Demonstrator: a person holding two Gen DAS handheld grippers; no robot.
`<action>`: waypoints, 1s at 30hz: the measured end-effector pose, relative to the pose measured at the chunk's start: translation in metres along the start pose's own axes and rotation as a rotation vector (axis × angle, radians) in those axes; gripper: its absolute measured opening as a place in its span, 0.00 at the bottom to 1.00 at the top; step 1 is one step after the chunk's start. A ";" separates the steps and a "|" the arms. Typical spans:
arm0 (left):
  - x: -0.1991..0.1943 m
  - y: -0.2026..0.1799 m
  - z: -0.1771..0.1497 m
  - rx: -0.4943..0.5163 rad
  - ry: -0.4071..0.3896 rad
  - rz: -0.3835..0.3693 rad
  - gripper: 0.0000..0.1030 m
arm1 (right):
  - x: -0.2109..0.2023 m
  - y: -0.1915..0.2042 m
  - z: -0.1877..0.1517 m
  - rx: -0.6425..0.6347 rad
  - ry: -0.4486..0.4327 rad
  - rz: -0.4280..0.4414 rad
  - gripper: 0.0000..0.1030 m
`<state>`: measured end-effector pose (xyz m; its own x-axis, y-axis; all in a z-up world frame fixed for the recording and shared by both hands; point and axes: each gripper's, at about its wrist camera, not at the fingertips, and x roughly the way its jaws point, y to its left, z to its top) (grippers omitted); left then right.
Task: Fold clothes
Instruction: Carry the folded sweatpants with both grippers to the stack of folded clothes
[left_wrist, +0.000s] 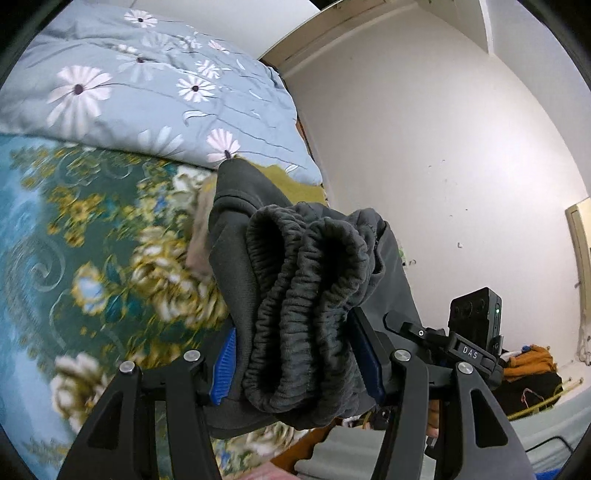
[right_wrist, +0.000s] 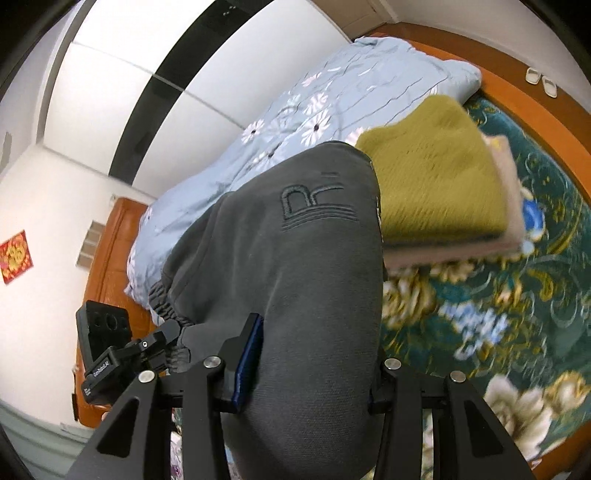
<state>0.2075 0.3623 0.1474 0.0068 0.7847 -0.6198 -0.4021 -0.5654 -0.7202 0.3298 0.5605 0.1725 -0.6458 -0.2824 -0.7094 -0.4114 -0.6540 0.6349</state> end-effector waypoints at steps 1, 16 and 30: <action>0.012 -0.007 0.008 0.002 -0.003 0.009 0.56 | -0.001 -0.009 0.013 0.001 -0.002 0.009 0.45; 0.183 -0.044 0.106 -0.070 0.029 0.154 0.56 | 0.038 -0.160 0.171 0.068 0.075 0.067 0.45; 0.251 0.000 0.143 -0.136 0.098 0.280 0.58 | 0.102 -0.212 0.196 0.121 0.142 0.044 0.48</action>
<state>0.0786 0.5957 0.0363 0.0038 0.5699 -0.8217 -0.2747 -0.7895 -0.5489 0.2248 0.8074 0.0255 -0.5710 -0.4107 -0.7108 -0.4649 -0.5519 0.6923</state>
